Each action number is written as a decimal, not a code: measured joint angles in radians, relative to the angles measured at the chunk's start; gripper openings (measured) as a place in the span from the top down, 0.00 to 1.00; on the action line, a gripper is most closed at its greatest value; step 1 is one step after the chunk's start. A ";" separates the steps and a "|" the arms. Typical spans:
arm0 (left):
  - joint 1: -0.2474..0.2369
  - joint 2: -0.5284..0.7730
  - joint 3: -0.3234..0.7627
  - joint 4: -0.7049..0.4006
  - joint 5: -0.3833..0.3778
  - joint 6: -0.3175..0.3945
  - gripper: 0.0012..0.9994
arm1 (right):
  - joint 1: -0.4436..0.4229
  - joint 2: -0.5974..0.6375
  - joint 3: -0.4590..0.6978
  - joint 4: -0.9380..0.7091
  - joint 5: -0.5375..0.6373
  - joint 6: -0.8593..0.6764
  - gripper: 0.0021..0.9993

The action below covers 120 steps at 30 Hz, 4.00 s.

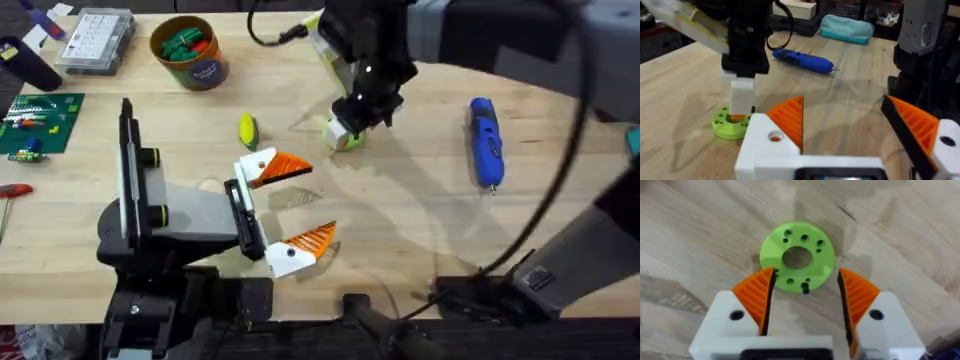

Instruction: Pick up the gripper from the table and insert it into the empty holder that is missing its gripper. Then pick up a screw, insert it into the mounting hole, and use the screwdriver to tighten it. Finally, clean up the table by picking up the vegetable and placing it into the bucket.

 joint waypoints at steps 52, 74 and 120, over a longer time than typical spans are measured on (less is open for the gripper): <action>0.000 0.000 0.000 0.001 -0.003 0.000 0.01 | -0.057 0.004 -0.118 0.182 -0.015 0.082 0.36; 0.000 0.000 0.000 0.001 -0.003 0.000 0.01 | -0.056 0.003 -0.118 0.161 -0.034 0.086 0.74; 0.000 0.000 0.000 0.001 -0.003 0.000 0.01 | -0.057 0.001 -0.086 0.164 -0.021 0.070 0.89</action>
